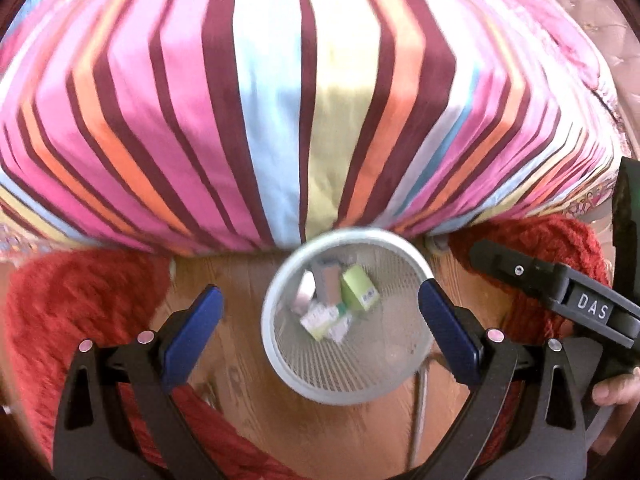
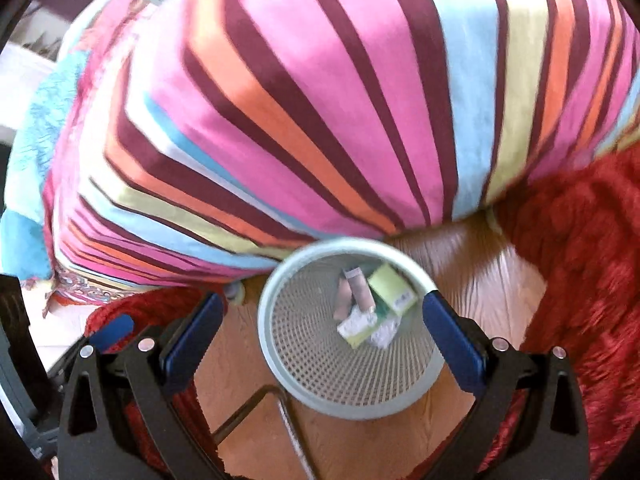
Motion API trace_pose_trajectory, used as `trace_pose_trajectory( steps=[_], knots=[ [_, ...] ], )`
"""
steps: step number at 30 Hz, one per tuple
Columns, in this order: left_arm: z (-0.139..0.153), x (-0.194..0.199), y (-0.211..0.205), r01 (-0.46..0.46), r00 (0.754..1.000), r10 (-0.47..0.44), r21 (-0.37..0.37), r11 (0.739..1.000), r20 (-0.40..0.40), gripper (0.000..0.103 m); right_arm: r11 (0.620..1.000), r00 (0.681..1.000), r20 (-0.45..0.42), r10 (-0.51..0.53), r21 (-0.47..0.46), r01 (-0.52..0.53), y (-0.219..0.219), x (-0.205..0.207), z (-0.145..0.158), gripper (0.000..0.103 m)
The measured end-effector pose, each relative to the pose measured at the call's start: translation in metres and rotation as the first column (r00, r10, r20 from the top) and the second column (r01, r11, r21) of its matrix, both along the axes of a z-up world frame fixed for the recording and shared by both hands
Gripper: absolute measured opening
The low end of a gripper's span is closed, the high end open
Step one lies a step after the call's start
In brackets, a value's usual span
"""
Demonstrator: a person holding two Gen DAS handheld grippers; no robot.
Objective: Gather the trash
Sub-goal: 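Move both tools back from the wastebasket toward the remaining boxes on the bed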
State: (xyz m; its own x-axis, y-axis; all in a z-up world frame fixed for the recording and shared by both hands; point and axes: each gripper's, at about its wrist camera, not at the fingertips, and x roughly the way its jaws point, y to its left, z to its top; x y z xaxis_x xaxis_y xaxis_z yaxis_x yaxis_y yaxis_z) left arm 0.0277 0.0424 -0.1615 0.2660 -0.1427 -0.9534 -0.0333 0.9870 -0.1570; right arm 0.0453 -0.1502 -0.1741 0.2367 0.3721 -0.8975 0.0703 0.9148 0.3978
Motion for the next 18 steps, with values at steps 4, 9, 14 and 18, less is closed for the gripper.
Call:
trace_pose_trajectory(
  steps=[4, 9, 14, 18],
  knots=[
    [0.025, 0.002, 0.003, -0.008, 0.993, 0.003, 0.034, 0.999, 0.117, 0.095, 0.997, 0.99, 0.126, 0.062, -0.046, -0.057, 0.005, 0.005, 0.028, 0.095],
    [0.044, 0.012, 0.008, -0.025, 0.981, 0.017, 0.043, 0.999, 0.195, 0.095, 0.984, 0.946, 0.292, 0.141, -0.146, -0.102, 0.013, 0.013, 0.064, 0.095],
    [0.058, 0.028, 0.013, -0.026, 0.974, 0.016, 0.041, 0.999, 0.226, 0.095, 0.98, 0.914, 0.378, 0.149, -0.18, -0.085, 0.009, 0.03, 0.087, 0.095],
    [0.068, 0.042, 0.012, -0.021, 0.967, 0.005, 0.058, 0.998, 0.255, 0.095, 0.973, 0.899, 0.407, 0.159, -0.217, -0.074, 0.007, 0.045, 0.091, 0.095]
  ],
)
